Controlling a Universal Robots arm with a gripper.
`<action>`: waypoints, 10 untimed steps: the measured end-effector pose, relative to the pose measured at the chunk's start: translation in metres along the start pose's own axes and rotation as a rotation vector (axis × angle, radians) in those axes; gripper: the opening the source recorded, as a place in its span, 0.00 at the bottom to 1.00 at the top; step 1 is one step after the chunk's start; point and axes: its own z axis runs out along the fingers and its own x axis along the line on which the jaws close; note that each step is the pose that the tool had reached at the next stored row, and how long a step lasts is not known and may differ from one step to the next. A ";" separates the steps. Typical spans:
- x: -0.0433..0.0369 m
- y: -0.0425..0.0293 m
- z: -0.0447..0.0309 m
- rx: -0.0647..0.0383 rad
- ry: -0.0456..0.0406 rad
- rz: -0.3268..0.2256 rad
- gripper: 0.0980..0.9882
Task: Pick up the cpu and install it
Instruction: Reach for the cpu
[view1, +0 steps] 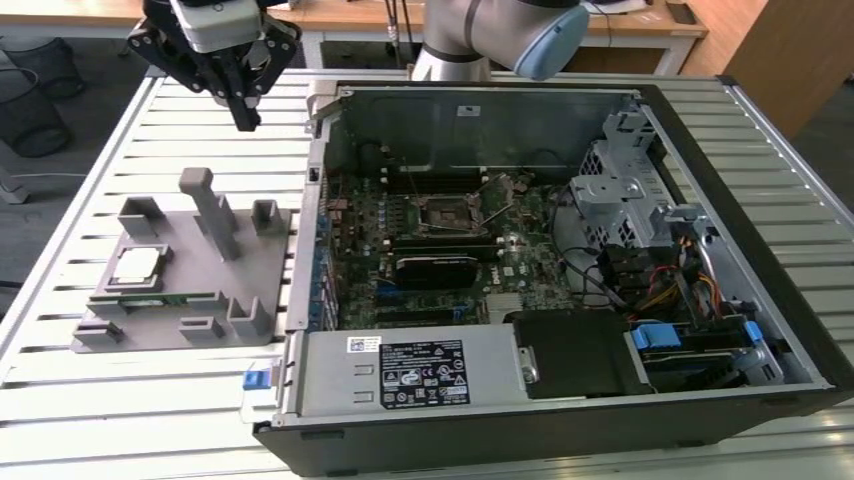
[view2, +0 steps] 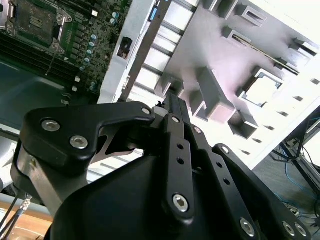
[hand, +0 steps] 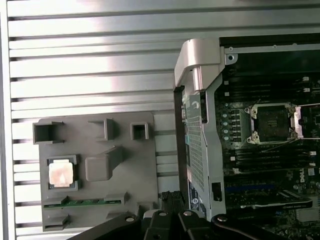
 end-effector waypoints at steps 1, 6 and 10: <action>0.0019 -0.0001 0.0000 0.000 0.0000 0.000 0.01; 0.0110 -0.0008 -0.0002 0.000 0.0000 0.000 0.01; 0.0183 -0.0014 -0.0003 0.000 0.0000 0.000 0.01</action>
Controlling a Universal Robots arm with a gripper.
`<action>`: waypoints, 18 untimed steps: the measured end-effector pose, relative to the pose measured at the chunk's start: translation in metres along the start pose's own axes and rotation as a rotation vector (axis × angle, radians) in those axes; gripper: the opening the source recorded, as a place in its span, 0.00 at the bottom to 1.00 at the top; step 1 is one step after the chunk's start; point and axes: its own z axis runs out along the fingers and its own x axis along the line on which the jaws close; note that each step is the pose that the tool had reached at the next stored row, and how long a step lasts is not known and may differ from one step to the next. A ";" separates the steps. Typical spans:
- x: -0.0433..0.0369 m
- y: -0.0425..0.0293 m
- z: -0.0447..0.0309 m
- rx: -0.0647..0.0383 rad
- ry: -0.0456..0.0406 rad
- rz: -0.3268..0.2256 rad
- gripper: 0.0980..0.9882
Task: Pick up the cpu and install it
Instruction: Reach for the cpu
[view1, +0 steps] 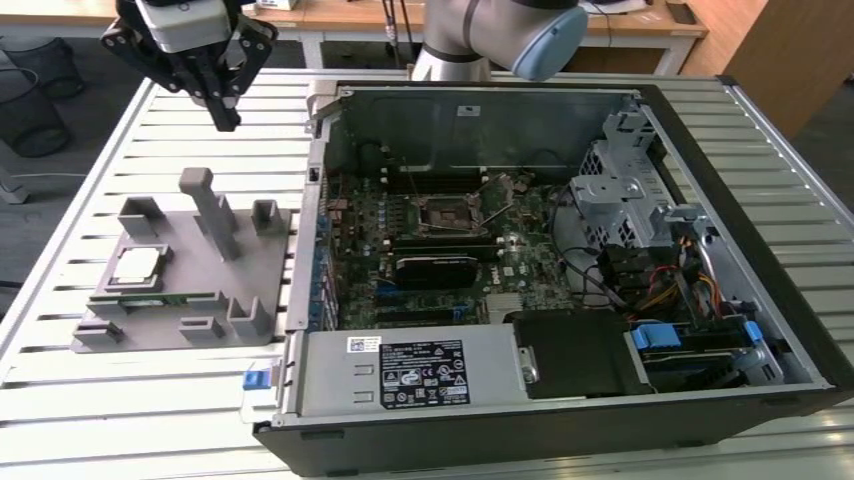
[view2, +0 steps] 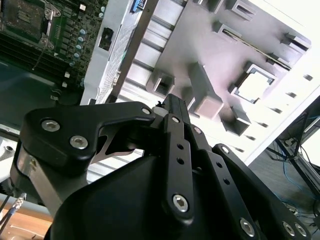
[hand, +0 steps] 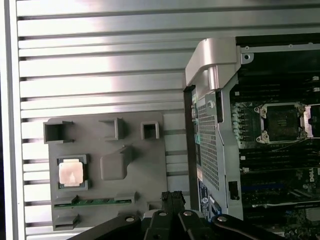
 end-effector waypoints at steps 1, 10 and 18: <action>0.0017 -0.0001 0.0000 0.000 0.0000 0.000 0.01; 0.0176 -0.0013 -0.0003 0.000 0.0000 0.000 0.01; 0.0334 -0.0026 -0.0005 0.000 0.0000 0.000 0.01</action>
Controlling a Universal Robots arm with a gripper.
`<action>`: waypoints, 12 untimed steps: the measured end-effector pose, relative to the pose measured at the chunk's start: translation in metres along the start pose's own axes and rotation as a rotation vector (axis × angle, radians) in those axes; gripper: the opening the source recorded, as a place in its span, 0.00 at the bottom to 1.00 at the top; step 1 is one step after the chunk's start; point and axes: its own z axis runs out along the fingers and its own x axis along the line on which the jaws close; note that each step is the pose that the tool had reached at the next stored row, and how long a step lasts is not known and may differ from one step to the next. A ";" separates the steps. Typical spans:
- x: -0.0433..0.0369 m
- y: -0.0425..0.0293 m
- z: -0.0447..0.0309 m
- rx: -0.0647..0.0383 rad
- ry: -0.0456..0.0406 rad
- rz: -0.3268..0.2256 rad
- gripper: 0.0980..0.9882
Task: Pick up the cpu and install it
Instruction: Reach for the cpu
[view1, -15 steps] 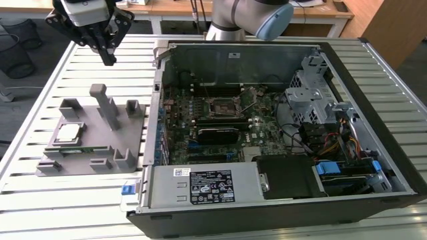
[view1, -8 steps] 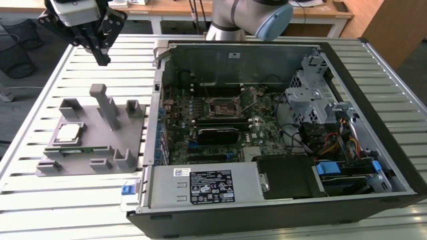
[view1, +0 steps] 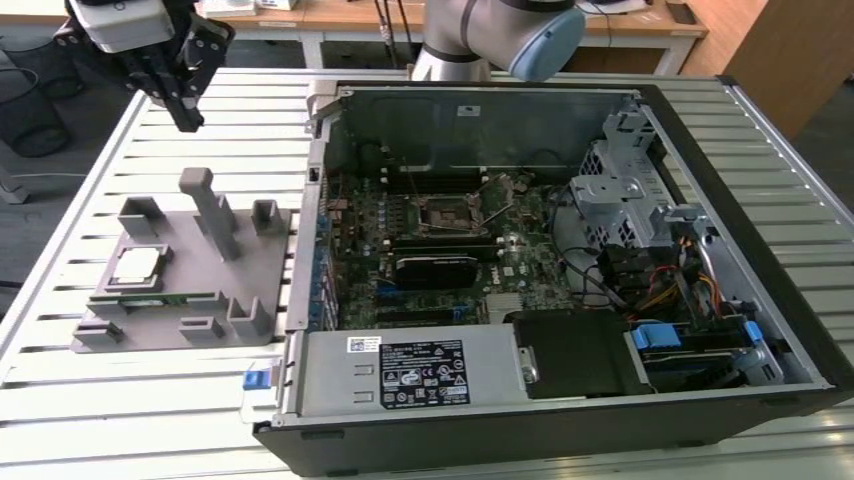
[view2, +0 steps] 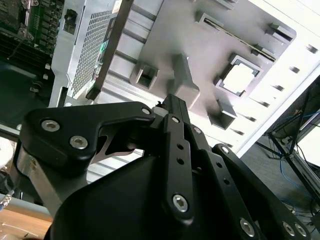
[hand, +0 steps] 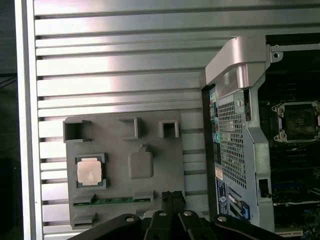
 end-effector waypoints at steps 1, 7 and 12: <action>0.0025 -0.0002 -0.0001 0.000 0.0001 0.000 0.01; 0.0210 -0.0016 -0.0005 0.000 0.0007 0.000 0.01; 0.0348 -0.0026 -0.0006 0.000 0.0028 0.000 0.01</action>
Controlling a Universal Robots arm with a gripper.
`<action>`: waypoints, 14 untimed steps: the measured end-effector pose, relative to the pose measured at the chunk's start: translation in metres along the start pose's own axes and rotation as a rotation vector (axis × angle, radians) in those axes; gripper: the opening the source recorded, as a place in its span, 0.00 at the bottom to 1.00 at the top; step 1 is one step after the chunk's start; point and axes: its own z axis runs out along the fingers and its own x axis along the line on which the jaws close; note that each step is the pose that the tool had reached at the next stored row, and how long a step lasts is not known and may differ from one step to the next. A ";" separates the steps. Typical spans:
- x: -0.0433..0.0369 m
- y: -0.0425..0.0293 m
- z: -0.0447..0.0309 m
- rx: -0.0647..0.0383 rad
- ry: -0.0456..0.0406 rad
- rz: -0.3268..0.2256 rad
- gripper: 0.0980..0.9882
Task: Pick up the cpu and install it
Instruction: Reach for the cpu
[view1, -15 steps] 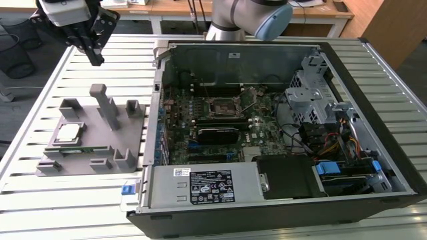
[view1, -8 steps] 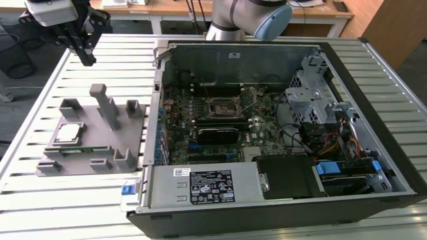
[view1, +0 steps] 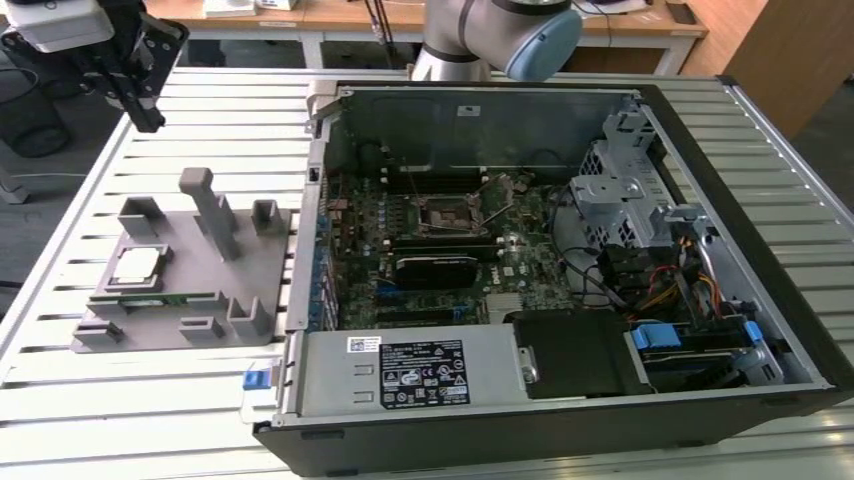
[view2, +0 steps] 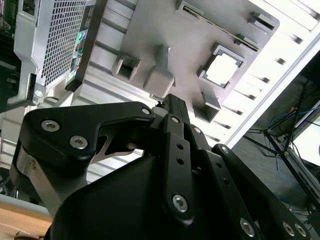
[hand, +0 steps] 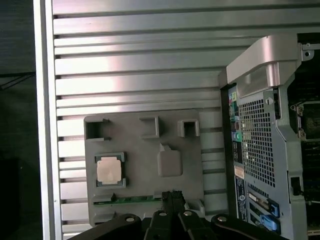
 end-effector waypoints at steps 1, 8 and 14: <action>0.0027 -0.0002 -0.0001 0.000 0.0008 0.000 0.01; 0.0134 -0.0011 0.0010 0.000 0.0054 -0.021 0.01; 0.0251 -0.0020 0.0024 0.000 0.0079 -0.036 0.01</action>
